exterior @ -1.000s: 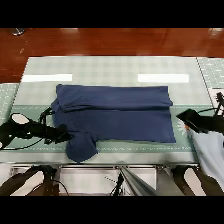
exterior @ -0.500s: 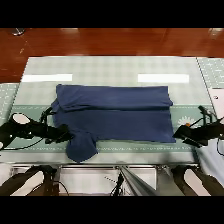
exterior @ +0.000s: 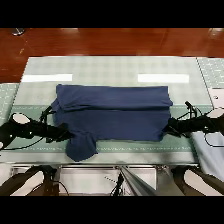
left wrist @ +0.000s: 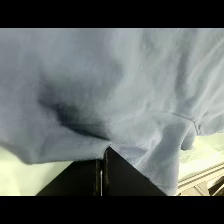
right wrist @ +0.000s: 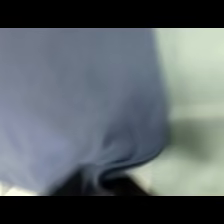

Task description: Fold the shirts.

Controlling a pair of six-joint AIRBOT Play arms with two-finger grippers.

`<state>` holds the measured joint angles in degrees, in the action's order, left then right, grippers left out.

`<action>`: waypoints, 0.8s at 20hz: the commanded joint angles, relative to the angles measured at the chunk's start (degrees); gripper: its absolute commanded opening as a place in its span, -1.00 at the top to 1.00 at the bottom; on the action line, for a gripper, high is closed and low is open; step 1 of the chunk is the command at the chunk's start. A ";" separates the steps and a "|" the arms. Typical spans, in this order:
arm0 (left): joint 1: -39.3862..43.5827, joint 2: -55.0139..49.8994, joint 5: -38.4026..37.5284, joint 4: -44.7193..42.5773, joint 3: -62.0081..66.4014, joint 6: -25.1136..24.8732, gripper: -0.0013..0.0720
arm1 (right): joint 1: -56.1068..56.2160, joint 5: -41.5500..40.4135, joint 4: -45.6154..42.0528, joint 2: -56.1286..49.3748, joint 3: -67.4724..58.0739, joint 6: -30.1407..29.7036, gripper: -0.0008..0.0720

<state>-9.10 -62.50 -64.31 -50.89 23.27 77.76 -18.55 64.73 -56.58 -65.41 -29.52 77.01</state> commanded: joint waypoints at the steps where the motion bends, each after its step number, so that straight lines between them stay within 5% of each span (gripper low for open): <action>1: -1.62 0.07 -1.97 1.03 2.49 -2.84 0.89 | 0.15 1.46 9.73 -1.29 -2.10 -8.39 0.91; 4: -6.27 -0.02 -6.88 4.04 10.38 -5.33 0.90 | 0.15 4.50 7.61 -1.29 -8.68 -8.07 0.91; 8: -6.21 -2.99 -4.42 7.87 21.62 -5.07 0.90 | 0.20 4.13 9.46 -5.44 -19.06 -5.90 0.91; 16: -0.59 -29.94 -6.51 7.89 50.66 1.64 0.89 | 0.20 1.31 23.61 -22.56 -34.95 -7.21 0.91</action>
<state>-11.14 -83.55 -68.77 -43.24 63.46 76.58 -18.37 66.28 -37.04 -82.63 -59.42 70.08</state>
